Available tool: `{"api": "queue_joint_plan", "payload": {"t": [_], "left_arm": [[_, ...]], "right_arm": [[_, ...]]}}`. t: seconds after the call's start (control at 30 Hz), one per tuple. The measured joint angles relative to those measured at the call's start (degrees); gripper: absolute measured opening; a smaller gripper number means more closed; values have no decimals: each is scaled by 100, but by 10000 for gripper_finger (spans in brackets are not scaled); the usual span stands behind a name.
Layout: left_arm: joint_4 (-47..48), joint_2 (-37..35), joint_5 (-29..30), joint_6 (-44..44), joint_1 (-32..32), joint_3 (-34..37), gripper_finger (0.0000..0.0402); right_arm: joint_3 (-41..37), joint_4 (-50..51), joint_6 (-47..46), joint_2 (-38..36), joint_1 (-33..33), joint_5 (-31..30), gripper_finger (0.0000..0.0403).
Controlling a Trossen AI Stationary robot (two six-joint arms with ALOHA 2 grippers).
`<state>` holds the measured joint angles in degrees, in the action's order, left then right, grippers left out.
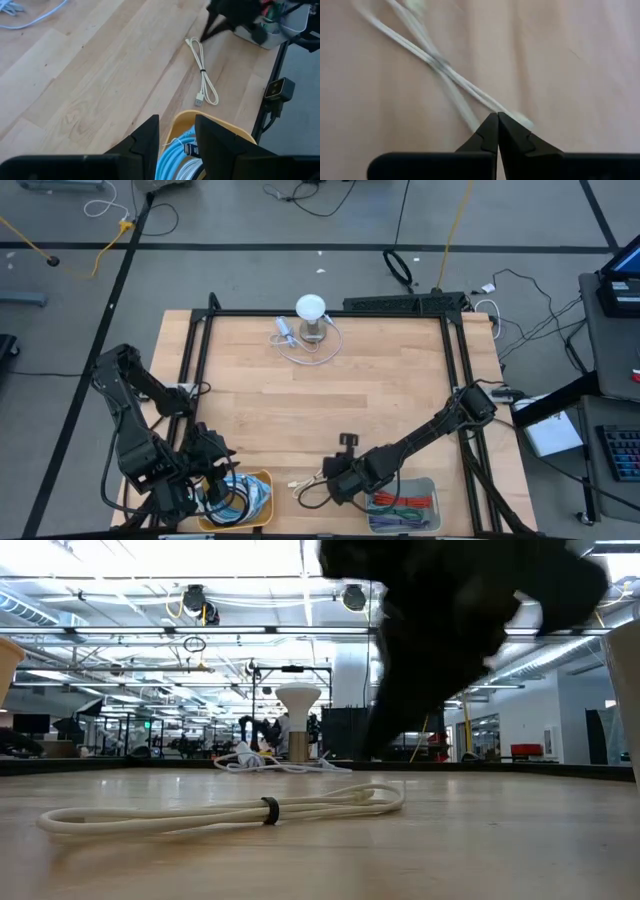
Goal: Pick & Place USB Port
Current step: Put the brown charger cable into the gray bin
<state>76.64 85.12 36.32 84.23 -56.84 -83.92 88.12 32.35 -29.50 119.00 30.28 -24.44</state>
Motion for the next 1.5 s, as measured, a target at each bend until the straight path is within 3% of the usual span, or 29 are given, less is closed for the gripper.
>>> {"api": "queue_joint_plan", "payload": {"t": [0.2,0.27,0.67,0.83,1.07,1.3,1.5], "left_arm": [[-2,0,0,2,0,0,127],[-2,0,0,2,0,0,127],[-6,0,-7,5,-33,0,127],[-8,0,-18,33,-68,0,127],[-8,0,-50,83,-68,0,127],[20,0,-69,217,-182,0,127],[141,0,-47,423,-256,0,127]], "right_arm": [[10,-1290,883,-2,-3,1590,8],[16,-1487,1059,-13,20,1843,22],[19,-1229,1685,-9,-96,1424,202],[21,-954,2119,34,-315,1405,241],[26,-931,2511,195,-580,2000,225],[-40,-896,2826,308,-590,2017,188],[-480,-1290,2597,264,-580,2013,112]]}}
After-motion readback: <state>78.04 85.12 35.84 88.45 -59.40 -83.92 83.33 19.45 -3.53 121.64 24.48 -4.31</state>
